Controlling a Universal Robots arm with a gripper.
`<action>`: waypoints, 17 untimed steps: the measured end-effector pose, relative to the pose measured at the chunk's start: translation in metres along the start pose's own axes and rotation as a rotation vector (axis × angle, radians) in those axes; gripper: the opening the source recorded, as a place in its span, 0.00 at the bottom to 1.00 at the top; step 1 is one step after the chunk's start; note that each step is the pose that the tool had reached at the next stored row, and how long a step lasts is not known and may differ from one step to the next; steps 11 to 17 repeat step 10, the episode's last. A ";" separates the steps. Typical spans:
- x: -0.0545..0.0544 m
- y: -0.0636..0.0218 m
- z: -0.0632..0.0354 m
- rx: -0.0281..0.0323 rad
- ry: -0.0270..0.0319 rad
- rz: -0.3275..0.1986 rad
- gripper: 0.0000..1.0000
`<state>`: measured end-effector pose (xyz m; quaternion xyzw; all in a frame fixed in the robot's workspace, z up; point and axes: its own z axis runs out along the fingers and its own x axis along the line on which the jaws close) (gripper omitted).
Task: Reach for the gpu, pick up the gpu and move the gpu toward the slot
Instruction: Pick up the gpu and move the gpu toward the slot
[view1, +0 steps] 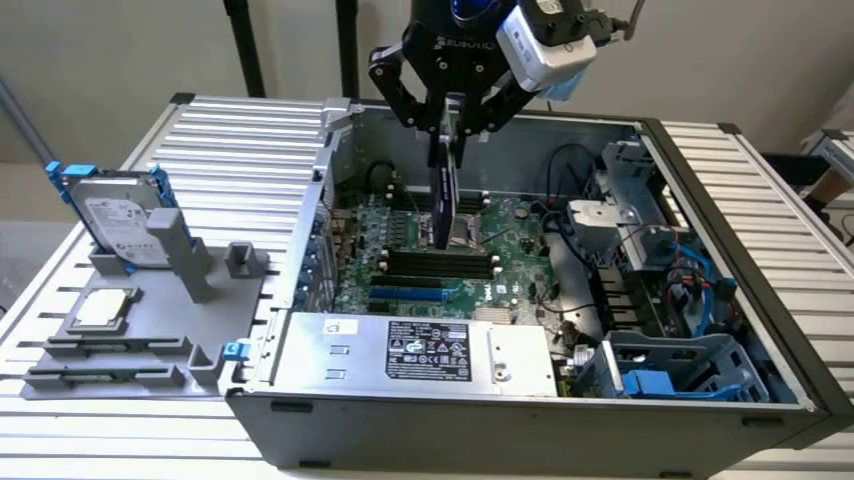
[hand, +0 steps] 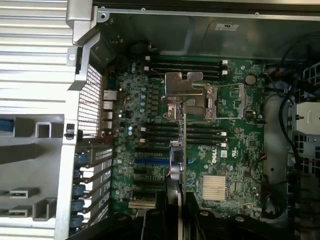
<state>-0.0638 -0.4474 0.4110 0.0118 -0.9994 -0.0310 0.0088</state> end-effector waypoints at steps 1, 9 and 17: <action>-0.002 0.0002 0.0000 0.0001 0.0014 0.000 0.26; -0.006 0.0001 -0.0001 -0.0001 0.0082 0.001 0.26; -0.006 0.0001 -0.0001 0.0000 0.0082 0.001 0.26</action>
